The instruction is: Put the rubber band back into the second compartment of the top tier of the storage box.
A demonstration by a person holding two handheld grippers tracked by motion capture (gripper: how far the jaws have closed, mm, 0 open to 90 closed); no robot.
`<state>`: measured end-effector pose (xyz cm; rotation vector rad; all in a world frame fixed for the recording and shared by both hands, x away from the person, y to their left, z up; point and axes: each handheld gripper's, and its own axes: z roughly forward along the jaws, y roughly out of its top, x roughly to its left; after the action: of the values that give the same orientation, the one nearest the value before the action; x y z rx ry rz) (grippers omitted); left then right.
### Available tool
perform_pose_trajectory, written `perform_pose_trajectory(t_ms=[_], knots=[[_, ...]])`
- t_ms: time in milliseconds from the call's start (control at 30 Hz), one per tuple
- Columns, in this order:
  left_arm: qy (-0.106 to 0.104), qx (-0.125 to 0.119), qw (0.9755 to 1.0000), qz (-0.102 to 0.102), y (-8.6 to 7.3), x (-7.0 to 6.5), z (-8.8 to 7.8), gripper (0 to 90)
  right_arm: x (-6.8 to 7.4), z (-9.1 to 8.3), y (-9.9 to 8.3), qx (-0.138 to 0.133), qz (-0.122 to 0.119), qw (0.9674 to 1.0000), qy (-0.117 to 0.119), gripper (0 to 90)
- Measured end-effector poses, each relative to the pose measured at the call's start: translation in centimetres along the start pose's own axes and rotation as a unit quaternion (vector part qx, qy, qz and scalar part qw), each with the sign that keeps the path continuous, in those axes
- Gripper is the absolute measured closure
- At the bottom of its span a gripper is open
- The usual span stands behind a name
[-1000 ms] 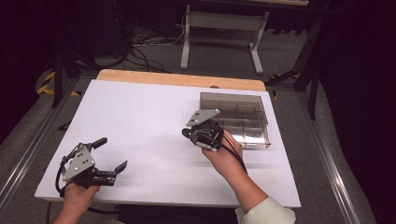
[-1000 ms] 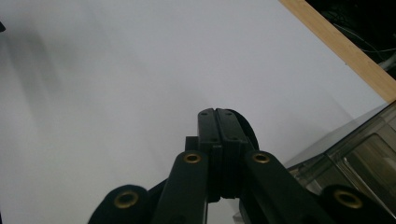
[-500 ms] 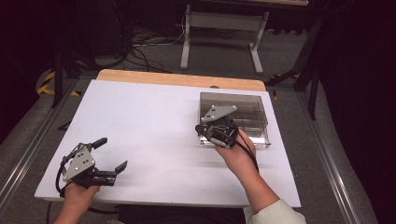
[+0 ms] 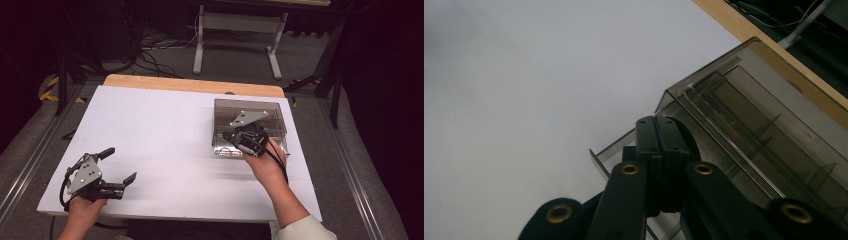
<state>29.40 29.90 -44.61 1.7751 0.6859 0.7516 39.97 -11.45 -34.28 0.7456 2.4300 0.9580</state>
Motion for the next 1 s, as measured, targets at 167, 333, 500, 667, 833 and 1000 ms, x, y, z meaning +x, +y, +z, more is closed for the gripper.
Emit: perform_pose_trajectory(t_ms=[167, 333, 500, 667, 833, 1000], knots=[[0.000, 0.000, 1.0000, 0.000, 0.0, 0.0, 0.0, 1.6, -0.7, -0.4, -0.5, 0.003, 0.007, 0.9999, -0.007, 90.0], [0.000, 0.000, 1.0000, -0.001, 0.0, 0.0, 0.0, 1.6, -1.4, -0.8, -1.2, 0.006, 0.015, 0.9998, -0.014, 90.0], [-0.001, 0.001, 1.0000, -0.002, 0.0, 0.0, 0.0, 1.6, -2.1, -1.0, -1.8, 0.011, 0.024, 0.9995, -0.020, 90.0], [0.002, 0.002, 1.0000, 0.003, 0.0, 0.0, 0.0, 1.6, -2.6, -1.2, -2.4, 0.014, 0.032, 0.9991, -0.024, 90.0], [0.002, 0.002, 1.0000, 0.003, 0.0, 0.0, 0.0, 1.6, -3.0, -1.3, -3.0, 0.018, 0.042, 0.9985, -0.028, 90.0], [0.002, 0.001, 1.0000, 0.002, 0.0, 0.0, 0.0, 1.6, -3.4, -1.4, -3.7, 0.021, 0.045, 0.9982, -0.032, 90.0]])
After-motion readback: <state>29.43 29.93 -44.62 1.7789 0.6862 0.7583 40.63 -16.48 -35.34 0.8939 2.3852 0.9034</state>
